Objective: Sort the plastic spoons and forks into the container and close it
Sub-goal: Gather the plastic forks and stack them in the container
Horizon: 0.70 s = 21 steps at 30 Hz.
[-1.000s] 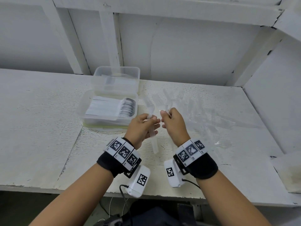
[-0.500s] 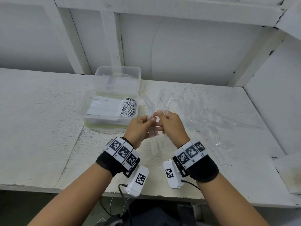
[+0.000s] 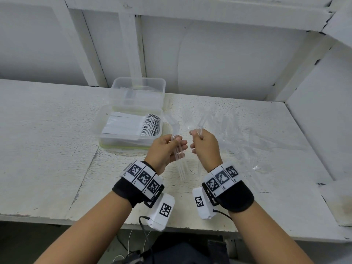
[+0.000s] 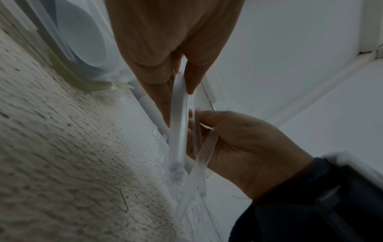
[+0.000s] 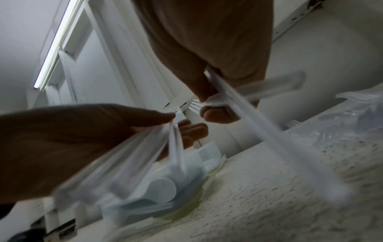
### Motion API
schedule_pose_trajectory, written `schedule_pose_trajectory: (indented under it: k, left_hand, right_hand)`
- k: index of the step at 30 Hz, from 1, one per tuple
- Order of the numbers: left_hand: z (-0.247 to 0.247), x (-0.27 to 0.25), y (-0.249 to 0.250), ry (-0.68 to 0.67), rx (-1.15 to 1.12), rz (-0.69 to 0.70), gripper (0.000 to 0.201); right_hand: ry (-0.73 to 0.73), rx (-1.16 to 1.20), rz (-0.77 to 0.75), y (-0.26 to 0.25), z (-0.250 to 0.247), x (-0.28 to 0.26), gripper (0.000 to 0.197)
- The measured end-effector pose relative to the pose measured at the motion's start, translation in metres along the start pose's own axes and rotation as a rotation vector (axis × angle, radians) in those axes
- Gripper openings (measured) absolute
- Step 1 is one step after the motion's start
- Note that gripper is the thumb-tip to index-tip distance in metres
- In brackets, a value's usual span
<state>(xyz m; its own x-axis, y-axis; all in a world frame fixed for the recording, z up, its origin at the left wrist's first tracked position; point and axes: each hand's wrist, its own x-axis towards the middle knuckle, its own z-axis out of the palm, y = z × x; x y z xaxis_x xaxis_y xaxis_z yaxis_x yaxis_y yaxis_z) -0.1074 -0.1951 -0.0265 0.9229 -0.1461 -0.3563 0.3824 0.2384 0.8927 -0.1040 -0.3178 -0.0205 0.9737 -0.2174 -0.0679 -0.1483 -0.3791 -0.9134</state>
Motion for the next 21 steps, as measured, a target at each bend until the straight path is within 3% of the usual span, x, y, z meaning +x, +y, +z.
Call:
schedule_pose_trajectory:
  k: [8,10,13,17,21]
  left_hand:
    - [0.004,-0.001,-0.001,0.003,0.054,0.045,0.018]
    - [0.002,0.000,0.000,0.023,0.059,0.049,0.020]
    - [-0.001,0.001,0.000,0.011,0.075,0.045,0.021]
    - [-0.005,0.000,0.003,-0.019,0.048,0.039,0.013]
    - [-0.011,0.000,0.003,-0.008,0.024,0.041,0.015]
  right_hand:
    - [-0.042,-0.233,-0.180,-0.007,0.016,-0.009,0.029]
    - [-0.046,-0.161,-0.125,-0.008,0.017,-0.010,0.020]
    - [-0.093,-0.104,0.006,-0.007,0.015,-0.005,0.030]
    - [-0.123,-0.042,-0.095,-0.017,-0.001,-0.003,0.034]
    - [-0.083,0.044,-0.044,-0.014,-0.011,0.003,0.033]
